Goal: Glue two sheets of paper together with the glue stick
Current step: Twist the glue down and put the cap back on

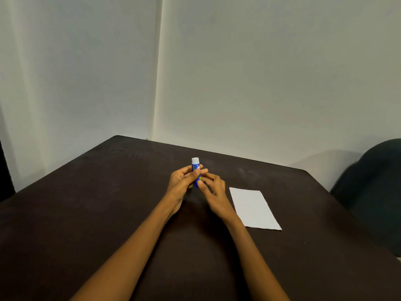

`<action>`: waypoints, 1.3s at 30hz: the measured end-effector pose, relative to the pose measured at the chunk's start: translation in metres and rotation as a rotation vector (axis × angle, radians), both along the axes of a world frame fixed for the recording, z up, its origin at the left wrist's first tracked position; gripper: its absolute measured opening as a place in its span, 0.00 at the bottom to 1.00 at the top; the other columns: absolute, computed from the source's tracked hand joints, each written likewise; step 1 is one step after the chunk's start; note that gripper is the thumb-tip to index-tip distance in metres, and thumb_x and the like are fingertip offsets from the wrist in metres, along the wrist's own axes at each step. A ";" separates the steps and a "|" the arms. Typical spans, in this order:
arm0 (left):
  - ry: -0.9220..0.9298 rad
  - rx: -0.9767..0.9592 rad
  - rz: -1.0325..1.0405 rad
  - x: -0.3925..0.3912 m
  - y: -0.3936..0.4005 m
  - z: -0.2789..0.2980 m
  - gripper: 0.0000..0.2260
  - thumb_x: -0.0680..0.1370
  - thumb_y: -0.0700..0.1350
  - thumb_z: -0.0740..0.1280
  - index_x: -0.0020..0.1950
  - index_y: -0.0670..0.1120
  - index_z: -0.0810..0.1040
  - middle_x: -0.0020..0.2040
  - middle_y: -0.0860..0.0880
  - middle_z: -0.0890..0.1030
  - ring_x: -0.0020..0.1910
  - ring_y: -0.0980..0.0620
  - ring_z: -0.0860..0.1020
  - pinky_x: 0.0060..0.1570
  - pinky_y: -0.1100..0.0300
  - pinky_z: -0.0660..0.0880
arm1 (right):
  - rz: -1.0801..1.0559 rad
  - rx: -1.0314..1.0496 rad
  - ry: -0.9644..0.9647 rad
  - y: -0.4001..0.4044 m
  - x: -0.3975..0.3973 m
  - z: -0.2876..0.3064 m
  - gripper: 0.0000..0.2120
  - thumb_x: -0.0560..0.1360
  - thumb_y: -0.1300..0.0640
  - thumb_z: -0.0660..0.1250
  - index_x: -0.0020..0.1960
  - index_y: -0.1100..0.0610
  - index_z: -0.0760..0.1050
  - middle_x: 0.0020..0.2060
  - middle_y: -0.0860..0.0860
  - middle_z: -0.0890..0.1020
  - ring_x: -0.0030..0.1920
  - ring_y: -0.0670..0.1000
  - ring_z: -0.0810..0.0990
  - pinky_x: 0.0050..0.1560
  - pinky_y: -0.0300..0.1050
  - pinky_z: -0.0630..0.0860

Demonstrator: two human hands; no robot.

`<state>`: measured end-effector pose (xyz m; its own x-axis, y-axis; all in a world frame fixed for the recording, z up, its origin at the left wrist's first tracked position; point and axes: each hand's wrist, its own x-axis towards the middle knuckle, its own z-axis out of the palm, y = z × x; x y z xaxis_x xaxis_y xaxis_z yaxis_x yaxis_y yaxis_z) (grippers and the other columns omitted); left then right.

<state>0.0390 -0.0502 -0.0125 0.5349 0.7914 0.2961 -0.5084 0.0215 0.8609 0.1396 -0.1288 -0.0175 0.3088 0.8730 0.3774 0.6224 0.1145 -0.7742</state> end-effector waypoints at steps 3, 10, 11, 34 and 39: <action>0.011 0.016 0.004 0.000 -0.002 0.001 0.09 0.76 0.39 0.66 0.56 0.42 0.78 0.46 0.49 0.85 0.46 0.54 0.83 0.44 0.66 0.79 | -0.016 -0.024 -0.077 0.002 0.006 0.000 0.13 0.76 0.51 0.66 0.58 0.55 0.79 0.61 0.50 0.73 0.66 0.48 0.64 0.67 0.46 0.64; 0.055 0.043 -0.004 0.001 -0.006 0.002 0.12 0.76 0.40 0.66 0.59 0.41 0.77 0.48 0.49 0.84 0.47 0.55 0.83 0.43 0.68 0.78 | -0.173 0.113 -0.174 0.004 -0.001 -0.005 0.12 0.72 0.49 0.71 0.53 0.53 0.79 0.52 0.45 0.70 0.56 0.44 0.66 0.56 0.42 0.70; 0.043 0.031 0.003 -0.001 -0.005 0.002 0.12 0.76 0.40 0.66 0.58 0.41 0.77 0.48 0.49 0.84 0.47 0.56 0.83 0.42 0.68 0.78 | -0.089 0.068 -0.117 0.003 -0.002 -0.004 0.14 0.75 0.49 0.67 0.57 0.53 0.78 0.54 0.44 0.69 0.59 0.44 0.65 0.61 0.42 0.68; 0.166 0.305 0.046 0.002 -0.013 0.002 0.14 0.68 0.34 0.73 0.47 0.51 0.83 0.60 0.53 0.79 0.61 0.57 0.76 0.60 0.63 0.72 | -0.478 0.243 -0.514 -0.006 0.016 0.001 0.12 0.65 0.52 0.77 0.44 0.55 0.78 0.54 0.55 0.78 0.58 0.58 0.73 0.54 0.48 0.66; 0.170 0.287 0.064 -0.001 -0.011 0.002 0.14 0.68 0.35 0.73 0.48 0.51 0.83 0.60 0.57 0.77 0.64 0.54 0.74 0.65 0.56 0.69 | -0.262 0.175 -0.546 -0.008 0.021 0.001 0.17 0.73 0.51 0.70 0.61 0.50 0.78 0.70 0.53 0.70 0.73 0.57 0.60 0.67 0.54 0.58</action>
<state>0.0375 -0.0614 -0.0105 0.5477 0.7219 0.4229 -0.3499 -0.2615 0.8995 0.1608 -0.1366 -0.0165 0.2265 0.7056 0.6715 0.9473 0.0007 -0.3203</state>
